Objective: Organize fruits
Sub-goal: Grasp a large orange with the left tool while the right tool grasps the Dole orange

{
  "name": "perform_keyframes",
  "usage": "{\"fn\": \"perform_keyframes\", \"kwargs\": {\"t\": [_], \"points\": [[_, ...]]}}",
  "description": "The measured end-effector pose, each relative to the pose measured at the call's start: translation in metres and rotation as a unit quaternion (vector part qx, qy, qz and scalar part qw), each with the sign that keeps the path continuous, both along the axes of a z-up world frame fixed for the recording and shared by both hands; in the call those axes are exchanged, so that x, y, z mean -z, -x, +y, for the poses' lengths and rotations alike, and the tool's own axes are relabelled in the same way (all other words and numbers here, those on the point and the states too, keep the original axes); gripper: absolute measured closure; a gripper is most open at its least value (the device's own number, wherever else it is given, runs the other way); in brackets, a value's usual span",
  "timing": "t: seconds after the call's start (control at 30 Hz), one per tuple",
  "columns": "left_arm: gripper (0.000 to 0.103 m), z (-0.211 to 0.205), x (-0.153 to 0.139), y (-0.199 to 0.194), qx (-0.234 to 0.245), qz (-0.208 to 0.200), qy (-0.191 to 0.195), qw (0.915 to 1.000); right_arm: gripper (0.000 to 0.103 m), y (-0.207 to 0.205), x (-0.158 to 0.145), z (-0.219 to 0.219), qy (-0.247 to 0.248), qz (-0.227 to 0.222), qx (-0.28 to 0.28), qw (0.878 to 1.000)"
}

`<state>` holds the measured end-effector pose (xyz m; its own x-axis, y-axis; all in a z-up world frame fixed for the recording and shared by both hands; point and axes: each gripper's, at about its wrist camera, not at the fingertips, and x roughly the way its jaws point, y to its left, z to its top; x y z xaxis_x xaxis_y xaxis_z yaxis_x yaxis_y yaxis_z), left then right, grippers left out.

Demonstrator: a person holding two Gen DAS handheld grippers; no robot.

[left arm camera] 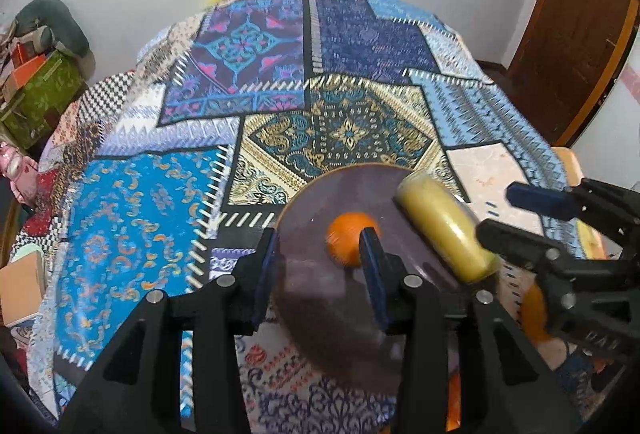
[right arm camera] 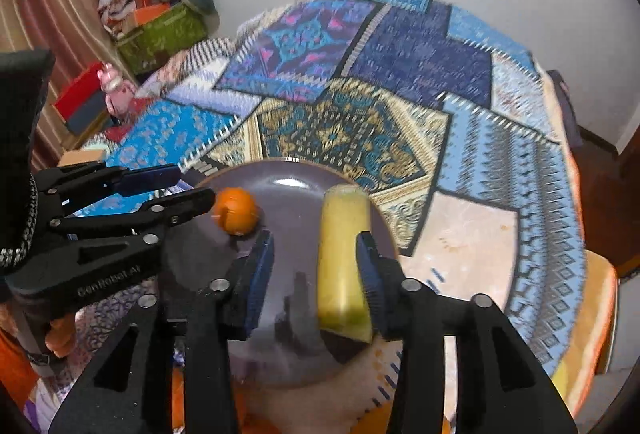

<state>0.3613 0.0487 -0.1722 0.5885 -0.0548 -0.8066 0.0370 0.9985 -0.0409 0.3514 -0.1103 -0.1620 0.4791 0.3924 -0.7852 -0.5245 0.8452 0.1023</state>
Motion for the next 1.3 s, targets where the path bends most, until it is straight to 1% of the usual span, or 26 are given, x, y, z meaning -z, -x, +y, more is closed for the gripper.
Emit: {"fn": "perform_keyframes", "kwargs": {"t": [0.17, 0.27, 0.33, 0.53, 0.6, 0.83, 0.97, 1.07, 1.3], "points": [[0.054, 0.002, -0.028, 0.031, 0.000, -0.025, 0.001, 0.9997, 0.053, 0.025, -0.027, -0.025, -0.012, -0.040, 0.017, 0.999], [0.051, 0.002, -0.041, 0.052, 0.002, -0.038, 0.001, 0.9993, 0.049, 0.040, -0.037, -0.039, -0.024, -0.054, 0.027, 0.998], [0.050, 0.001, -0.048, 0.068, 0.005, -0.046, 0.001, 0.9989, 0.049, 0.052, -0.042, -0.048, -0.024, -0.065, 0.034, 0.997], [0.045, -0.006, -0.056, 0.108, 0.014, -0.052, 0.005, 0.9985, 0.044, 0.088, -0.049, -0.069, -0.025, -0.084, 0.047, 0.995], [0.045, -0.010, -0.055, 0.120, 0.016, -0.049, 0.006, 0.9987, 0.040, 0.099, -0.049, -0.075, -0.027, -0.088, 0.051, 0.994], [0.045, -0.021, -0.037, 0.148, 0.019, -0.024, 0.020, 0.9993, 0.036, 0.125, -0.040, -0.085, -0.022, -0.090, 0.057, 0.994], [0.044, -0.025, -0.024, 0.154, 0.022, -0.008, 0.031, 0.9992, 0.035, 0.131, -0.028, -0.092, -0.023, -0.076, 0.065, 0.995], [0.040, -0.028, -0.014, 0.156, 0.023, 0.002, 0.037, 0.9991, 0.034, 0.131, -0.016, -0.097, -0.019, -0.064, 0.074, 0.995], [0.038, -0.037, 0.011, 0.149, 0.029, 0.030, 0.043, 0.9982, 0.034, 0.124, 0.017, -0.107, -0.010, -0.022, 0.093, 0.995]]}}
